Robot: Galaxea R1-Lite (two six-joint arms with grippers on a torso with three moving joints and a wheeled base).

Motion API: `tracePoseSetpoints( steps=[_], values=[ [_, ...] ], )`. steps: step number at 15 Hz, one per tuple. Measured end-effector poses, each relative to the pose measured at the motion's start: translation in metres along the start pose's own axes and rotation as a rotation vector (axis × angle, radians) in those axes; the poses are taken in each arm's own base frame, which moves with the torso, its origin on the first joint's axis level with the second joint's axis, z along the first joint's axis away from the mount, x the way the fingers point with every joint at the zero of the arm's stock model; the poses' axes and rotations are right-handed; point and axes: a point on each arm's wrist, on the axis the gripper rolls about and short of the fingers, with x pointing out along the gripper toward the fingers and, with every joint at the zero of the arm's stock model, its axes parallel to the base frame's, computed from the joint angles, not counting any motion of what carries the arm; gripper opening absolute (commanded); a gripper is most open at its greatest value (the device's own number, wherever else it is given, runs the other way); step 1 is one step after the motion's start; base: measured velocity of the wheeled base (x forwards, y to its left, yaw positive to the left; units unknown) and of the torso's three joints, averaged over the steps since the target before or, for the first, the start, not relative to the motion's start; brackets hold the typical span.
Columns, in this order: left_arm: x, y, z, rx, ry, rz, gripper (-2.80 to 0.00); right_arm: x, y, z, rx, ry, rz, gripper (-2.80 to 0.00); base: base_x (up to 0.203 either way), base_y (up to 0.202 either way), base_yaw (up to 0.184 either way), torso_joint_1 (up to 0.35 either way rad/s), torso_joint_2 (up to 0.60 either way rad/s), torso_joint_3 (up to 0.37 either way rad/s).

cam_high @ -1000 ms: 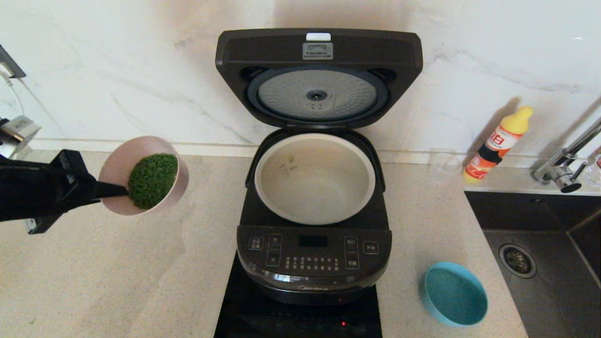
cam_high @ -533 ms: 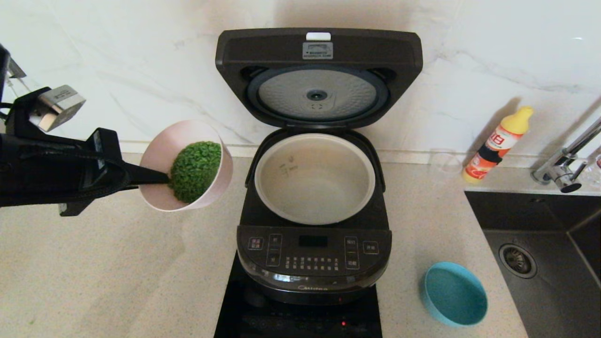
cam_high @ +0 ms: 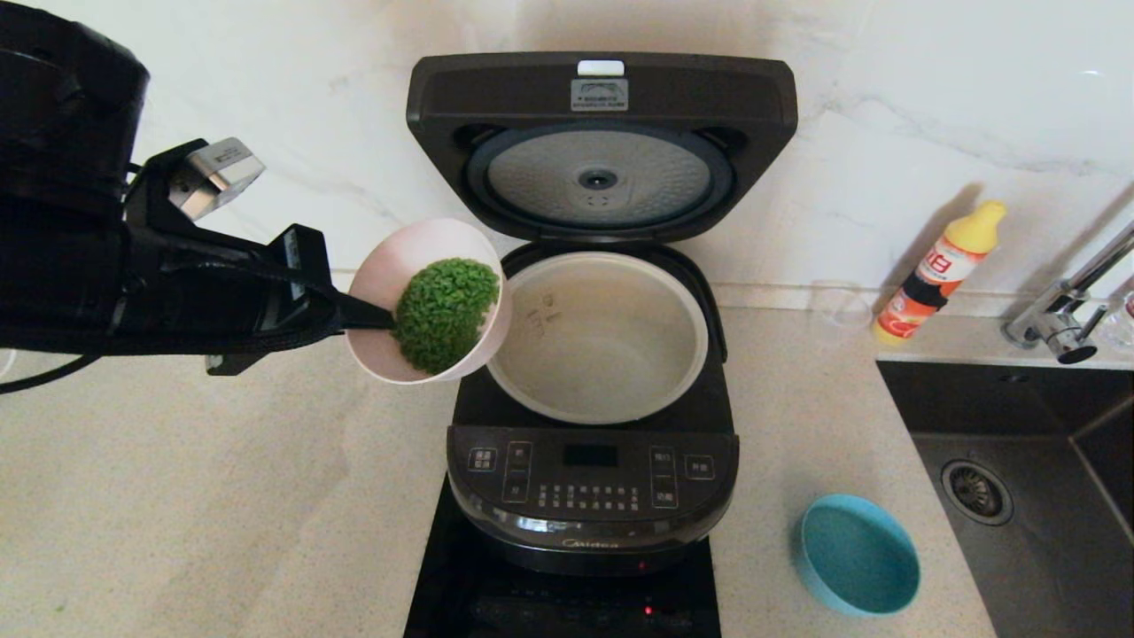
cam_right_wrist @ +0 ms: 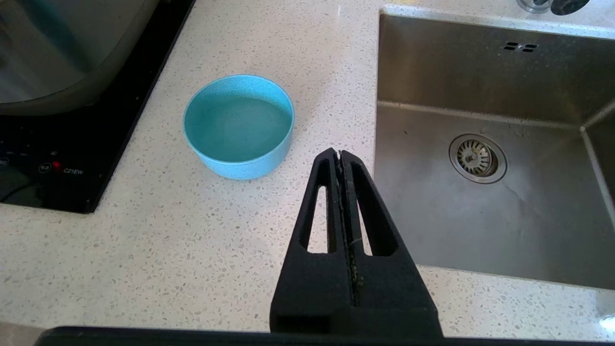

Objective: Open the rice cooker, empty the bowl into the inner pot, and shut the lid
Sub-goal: Pour the chopped green onions from the bowl into the rice cooker

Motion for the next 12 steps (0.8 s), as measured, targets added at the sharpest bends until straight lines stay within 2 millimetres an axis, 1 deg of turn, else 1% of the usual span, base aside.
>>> tracePoseSetpoints(
  steps=[7,10,12],
  values=[
    [0.045,-0.037,0.004,0.060,0.034,-0.033,-2.80,0.000,0.000,0.000,0.000,0.000,0.000,-2.80,0.000,0.000,0.000,0.000,0.00,0.000],
    [0.067,-0.047,0.005,0.084,-0.020,-0.003,-2.80,0.000,0.000,0.000,0.000,0.000,0.000,-2.80,0.000,0.000,0.000,0.000,0.00,0.000],
    [0.080,-0.051,0.006,0.089,-0.050,-0.018,-2.80,0.000,0.000,0.000,0.000,0.000,0.000,-2.80,0.000,0.000,0.000,0.000,0.00,0.000]
  ],
)
